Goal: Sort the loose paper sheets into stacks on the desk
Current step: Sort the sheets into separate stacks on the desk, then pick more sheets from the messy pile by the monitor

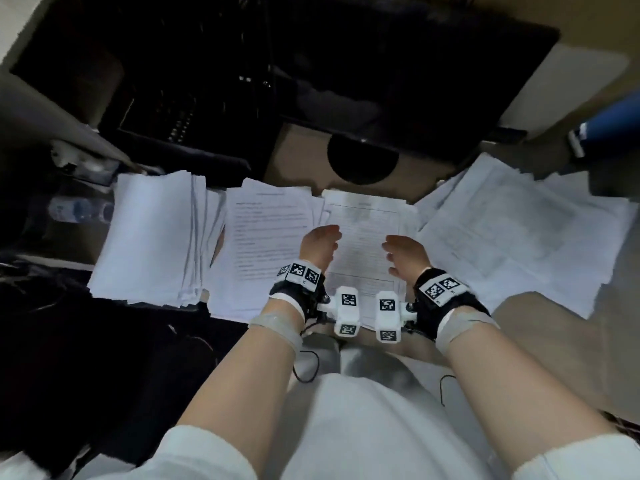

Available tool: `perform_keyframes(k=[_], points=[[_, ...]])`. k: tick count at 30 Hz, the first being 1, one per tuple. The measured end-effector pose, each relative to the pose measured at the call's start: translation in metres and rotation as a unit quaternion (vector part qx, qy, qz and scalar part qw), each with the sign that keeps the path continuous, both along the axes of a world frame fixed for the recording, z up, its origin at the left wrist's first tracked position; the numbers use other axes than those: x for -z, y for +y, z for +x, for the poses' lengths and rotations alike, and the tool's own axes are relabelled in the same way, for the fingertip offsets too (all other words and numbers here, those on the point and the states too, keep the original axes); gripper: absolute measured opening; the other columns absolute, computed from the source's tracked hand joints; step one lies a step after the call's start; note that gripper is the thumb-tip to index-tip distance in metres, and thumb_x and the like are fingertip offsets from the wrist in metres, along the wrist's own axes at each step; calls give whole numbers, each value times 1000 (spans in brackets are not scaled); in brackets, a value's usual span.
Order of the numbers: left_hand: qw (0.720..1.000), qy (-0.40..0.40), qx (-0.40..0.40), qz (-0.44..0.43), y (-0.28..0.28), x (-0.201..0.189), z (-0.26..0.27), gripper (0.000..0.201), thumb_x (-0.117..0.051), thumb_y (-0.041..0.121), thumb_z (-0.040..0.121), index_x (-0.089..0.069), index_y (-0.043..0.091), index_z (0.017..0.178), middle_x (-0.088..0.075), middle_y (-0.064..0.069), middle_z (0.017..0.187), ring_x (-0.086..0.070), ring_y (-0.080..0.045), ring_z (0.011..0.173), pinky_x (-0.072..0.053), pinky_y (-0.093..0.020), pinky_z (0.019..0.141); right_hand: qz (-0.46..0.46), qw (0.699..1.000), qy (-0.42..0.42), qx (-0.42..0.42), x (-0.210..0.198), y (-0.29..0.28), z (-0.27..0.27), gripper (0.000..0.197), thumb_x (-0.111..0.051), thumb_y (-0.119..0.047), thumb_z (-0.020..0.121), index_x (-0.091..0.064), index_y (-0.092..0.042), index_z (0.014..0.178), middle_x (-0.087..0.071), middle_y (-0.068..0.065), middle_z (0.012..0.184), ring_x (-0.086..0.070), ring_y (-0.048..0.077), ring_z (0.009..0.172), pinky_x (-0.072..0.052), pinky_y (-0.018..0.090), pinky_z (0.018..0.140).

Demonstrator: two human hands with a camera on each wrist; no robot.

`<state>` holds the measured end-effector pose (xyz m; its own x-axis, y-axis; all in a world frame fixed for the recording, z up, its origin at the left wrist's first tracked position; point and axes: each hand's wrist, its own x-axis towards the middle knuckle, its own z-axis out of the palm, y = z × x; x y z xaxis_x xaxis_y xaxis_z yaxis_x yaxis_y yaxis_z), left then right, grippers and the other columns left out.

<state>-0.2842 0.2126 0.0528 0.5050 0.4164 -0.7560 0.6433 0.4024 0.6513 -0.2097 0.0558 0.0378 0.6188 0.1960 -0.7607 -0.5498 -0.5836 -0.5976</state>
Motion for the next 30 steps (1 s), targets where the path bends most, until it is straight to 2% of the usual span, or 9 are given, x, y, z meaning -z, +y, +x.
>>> perform_keyframes(k=[3,6,10,13,19,22,24,26,30], points=[[997,38,67,-18,-4,22,-2,39,-55,19,98,-55,6,135,-56,-15,138,-55,-24,116,-41,-32,89,-70,997,10,-23,10,-17,-7,42,-50,-25,99,-52,-11,138,-52,13,139,-49,30,129,-39,47,111],[990,79,118,-5,1,45,-13,44,-53,17,100,-47,6,142,-47,-13,149,-44,-29,138,-39,-31,95,-175,985,3,-5,24,-20,-16,47,-48,-41,96,-53,-17,136,-52,6,142,-50,29,127,-40,33,104],[985,110,131,27,14,64,-23,46,-54,17,100,-46,4,143,-47,-14,148,-44,-30,137,-39,-33,106,-151,984,23,91,66,-18,-32,96,-64,-62,56,-53,-6,133,-60,10,132,-60,31,114,-47,41,101],[983,112,134,50,26,73,-21,48,-54,18,100,-44,4,144,-47,-15,148,-44,-31,137,-39,-34,107,-129,985,22,112,102,-18,-33,69,-68,-40,73,-54,-1,127,-62,17,123,-61,35,109,-49,49,99],[982,120,130,69,22,77,-17,65,-64,27,88,-44,3,145,-45,-10,150,-46,-28,135,-37,-31,109,-102,987,25,120,105,-15,-20,88,-70,-47,60,-50,-5,135,-60,13,128,-58,32,112,-48,47,101],[982,125,113,84,14,79,-7,68,-67,31,78,-51,5,139,-58,-14,137,-55,-32,124,-44,-34,102,-90,991,42,86,68,-22,-9,53,-69,-35,79,-59,-5,121,-67,15,112,-63,28,94,-50,35,86],[977,139,105,120,4,66,16,79,-68,36,80,-39,11,149,-46,-14,149,-46,-35,133,-39,-43,110,-102,993,34,58,53,-41,5,35,-63,-34,87,-61,-7,109,-66,13,98,-60,22,79,-47,28,76],[976,126,115,139,-18,49,49,78,-67,37,85,-33,16,152,-34,-12,156,-38,-34,140,-33,-45,114,-86,994,9,65,39,-67,23,43,-62,-32,91,-59,-1,122,-64,10,109,-62,23,91,-47,20,73],[982,61,150,93,-89,31,121,60,-67,30,88,-50,8,141,-43,-12,150,-46,-28,133,-35,-23,94,-73,994,-19,85,19,-130,74,63,-59,-20,95,-34,-1,150,-37,13,154,-39,28,139,-33,30,106]])
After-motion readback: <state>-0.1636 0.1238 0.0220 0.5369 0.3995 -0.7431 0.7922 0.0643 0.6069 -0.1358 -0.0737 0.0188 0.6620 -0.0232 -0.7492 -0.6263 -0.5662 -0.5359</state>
